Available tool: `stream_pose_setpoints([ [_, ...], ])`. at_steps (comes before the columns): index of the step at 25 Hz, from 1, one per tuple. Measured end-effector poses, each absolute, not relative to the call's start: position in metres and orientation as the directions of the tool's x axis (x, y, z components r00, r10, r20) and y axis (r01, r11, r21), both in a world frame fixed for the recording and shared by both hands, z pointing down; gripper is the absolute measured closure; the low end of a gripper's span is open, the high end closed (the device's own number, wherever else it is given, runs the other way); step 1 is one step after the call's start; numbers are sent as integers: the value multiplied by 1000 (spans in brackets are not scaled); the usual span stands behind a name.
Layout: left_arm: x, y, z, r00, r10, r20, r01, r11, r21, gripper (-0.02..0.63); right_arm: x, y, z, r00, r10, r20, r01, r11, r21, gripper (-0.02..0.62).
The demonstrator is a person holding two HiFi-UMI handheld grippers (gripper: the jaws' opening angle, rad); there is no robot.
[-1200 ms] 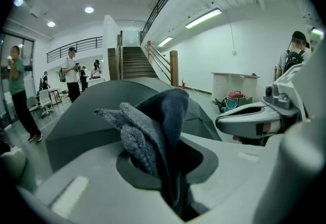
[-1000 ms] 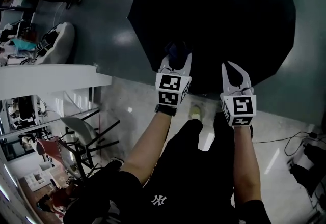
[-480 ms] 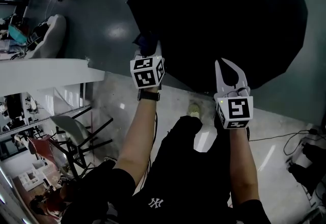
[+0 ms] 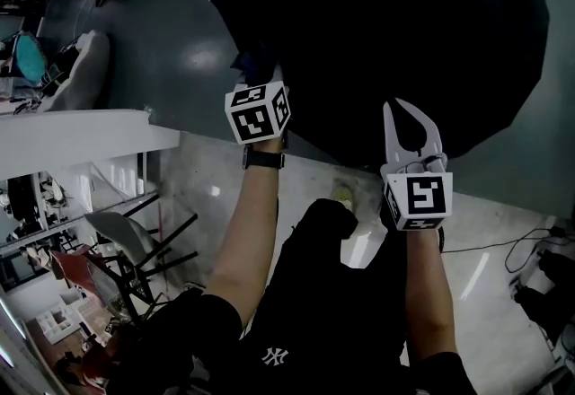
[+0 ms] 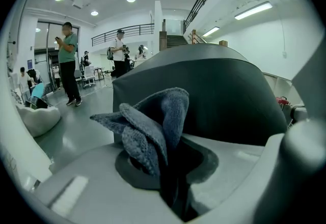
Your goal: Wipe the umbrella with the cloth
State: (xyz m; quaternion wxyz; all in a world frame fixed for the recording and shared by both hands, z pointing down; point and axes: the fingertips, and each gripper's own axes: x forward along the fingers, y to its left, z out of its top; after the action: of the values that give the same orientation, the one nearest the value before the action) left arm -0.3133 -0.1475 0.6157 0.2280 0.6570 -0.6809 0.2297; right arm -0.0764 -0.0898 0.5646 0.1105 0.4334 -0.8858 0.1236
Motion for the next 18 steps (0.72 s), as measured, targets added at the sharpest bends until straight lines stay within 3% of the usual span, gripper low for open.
stream_pose_setpoints([
  [18, -192, -139, 577, 64, -790, 610, -996, -92, -14, 433, -6, -90, 552, -552, -757, 350, -831, 533, -156, 569],
])
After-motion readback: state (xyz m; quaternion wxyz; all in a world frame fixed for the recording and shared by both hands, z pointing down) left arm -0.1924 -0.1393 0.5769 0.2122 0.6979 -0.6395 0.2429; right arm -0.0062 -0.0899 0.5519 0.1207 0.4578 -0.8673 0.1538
